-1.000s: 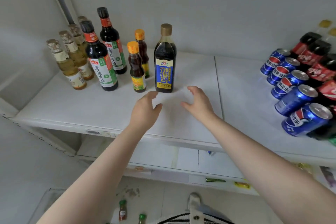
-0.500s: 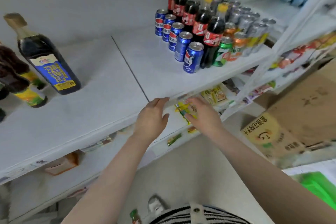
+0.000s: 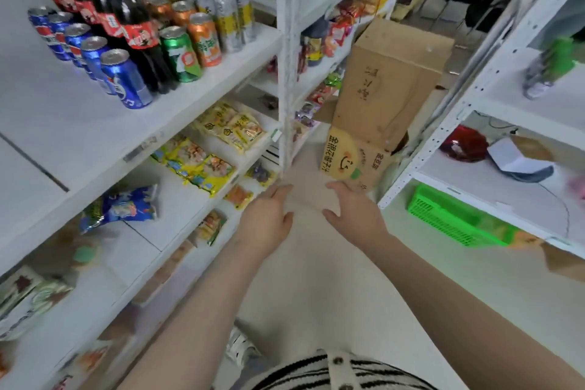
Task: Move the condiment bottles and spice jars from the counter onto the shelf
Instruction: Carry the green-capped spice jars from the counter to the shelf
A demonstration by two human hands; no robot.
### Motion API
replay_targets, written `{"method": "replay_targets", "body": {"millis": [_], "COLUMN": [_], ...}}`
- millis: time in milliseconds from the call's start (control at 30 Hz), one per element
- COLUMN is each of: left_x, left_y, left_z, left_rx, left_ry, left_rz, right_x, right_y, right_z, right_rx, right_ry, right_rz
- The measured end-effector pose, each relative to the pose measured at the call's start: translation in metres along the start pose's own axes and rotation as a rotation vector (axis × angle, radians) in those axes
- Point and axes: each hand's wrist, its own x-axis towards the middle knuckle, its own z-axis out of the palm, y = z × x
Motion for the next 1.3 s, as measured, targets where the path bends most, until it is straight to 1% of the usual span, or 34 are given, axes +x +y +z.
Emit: {"method": "replay_targets", "body": {"millis": [167, 333, 500, 633, 800, 1033, 1167, 1300], "left_x": [0.001, 0.017, 0.040, 0.061, 0.100, 0.194, 0.245, 0.290], "left_y": [0.102, 0.207, 0.299, 0.349, 0.390, 0.444, 0.477, 0.503], "left_z": [0.051, 0.087, 0.112, 0.132, 0.163, 0.205, 0.210, 0.208], "left_rx": [-0.031, -0.034, 0.012, 0.008, 0.000, -0.057, -0.123, -0.231], "left_ry": [-0.096, -0.152, -0.205, -0.240, -0.277, -0.335, -0.312, -0.250], "left_rz": [0.122, 0.307, 0.470, 0.547, 0.574, 0.530, 0.480, 0.423], "right_x": [-0.064, -0.126, -0.172, -0.191, -0.188, -0.135, -0.104, -0.071], "right_y": [0.099, 0.185, 0.252, 0.298, 0.357, 0.443, 0.482, 0.517], "right_z": [-0.032, -0.070, -0.100, -0.114, -0.124, -0.160, -0.185, -0.203], "right_rx": [0.006, 0.025, 0.059, 0.084, 0.120, 0.118, 0.124, 0.151], "right_ry": [0.051, 0.135, 0.240, 0.297, 0.320, 0.325, 0.351, 0.345], "right_rz": [0.153, 0.341, 0.516, 0.640, 0.705, 0.714, 0.666, 0.623]}}
